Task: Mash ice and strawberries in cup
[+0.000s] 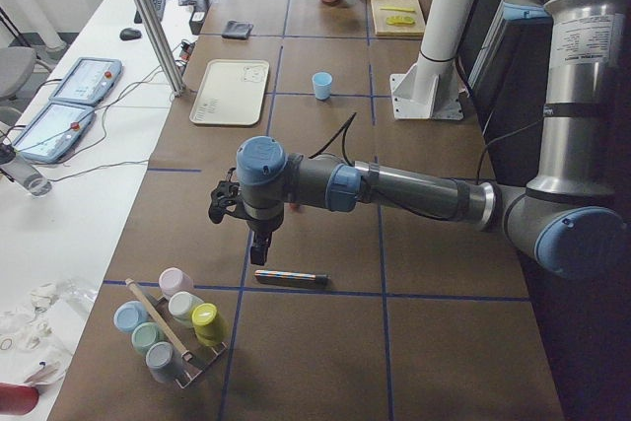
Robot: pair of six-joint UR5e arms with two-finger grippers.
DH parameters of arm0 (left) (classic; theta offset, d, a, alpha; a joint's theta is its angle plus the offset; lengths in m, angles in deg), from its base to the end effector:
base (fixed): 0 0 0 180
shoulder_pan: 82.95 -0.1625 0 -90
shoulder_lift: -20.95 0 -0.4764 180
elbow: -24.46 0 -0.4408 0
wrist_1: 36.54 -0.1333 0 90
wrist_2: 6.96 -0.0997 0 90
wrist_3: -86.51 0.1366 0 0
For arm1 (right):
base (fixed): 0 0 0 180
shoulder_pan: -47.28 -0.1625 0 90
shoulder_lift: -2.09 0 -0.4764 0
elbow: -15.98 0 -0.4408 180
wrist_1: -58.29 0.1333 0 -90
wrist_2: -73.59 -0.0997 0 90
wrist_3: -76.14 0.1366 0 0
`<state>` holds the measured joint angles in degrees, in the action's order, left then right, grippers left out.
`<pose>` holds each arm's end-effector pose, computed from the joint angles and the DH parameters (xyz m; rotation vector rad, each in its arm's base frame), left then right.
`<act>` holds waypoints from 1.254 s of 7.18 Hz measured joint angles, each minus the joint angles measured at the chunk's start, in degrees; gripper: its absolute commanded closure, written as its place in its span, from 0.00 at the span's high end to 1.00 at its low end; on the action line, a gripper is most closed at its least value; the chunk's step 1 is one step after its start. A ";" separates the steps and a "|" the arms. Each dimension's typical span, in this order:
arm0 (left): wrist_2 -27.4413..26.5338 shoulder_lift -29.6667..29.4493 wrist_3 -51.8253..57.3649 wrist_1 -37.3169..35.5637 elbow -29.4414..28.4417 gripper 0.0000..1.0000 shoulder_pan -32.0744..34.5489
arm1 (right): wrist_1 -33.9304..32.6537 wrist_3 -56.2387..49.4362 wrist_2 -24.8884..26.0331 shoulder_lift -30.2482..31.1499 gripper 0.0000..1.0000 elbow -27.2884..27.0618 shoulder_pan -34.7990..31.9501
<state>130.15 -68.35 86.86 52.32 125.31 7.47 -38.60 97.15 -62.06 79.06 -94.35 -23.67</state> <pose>-0.0372 -0.5409 0.6374 0.1538 0.8195 0.0635 -0.1646 -0.5858 0.4253 0.1427 -0.8842 -0.1521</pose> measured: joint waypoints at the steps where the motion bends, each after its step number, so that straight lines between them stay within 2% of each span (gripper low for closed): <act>1: 0.00 0.00 0.00 0.00 -0.17 1.00 -0.01 | -0.69 9.30 1.13 -5.60 0.00 -0.06 5.84; 3: -0.06 0.01 0.02 0.02 -0.75 1.00 -0.04 | -0.97 29.68 10.02 -16.19 0.00 0.77 20.40; 5: -0.08 0.01 0.04 0.06 -1.11 1.00 -0.06 | -0.94 43.53 19.84 -25.65 0.00 4.94 32.05; 7: -0.09 0.01 0.02 0.01 -1.39 1.00 -0.07 | -0.82 49.89 26.35 -30.04 0.00 8.63 38.82; 9: -0.09 0.01 0.06 0.00 -1.60 1.00 -0.07 | -0.74 51.42 29.82 -31.27 0.00 10.66 42.24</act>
<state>130.06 -68.34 86.92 52.32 123.70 7.40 -39.34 148.57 -32.24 47.79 -83.68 18.57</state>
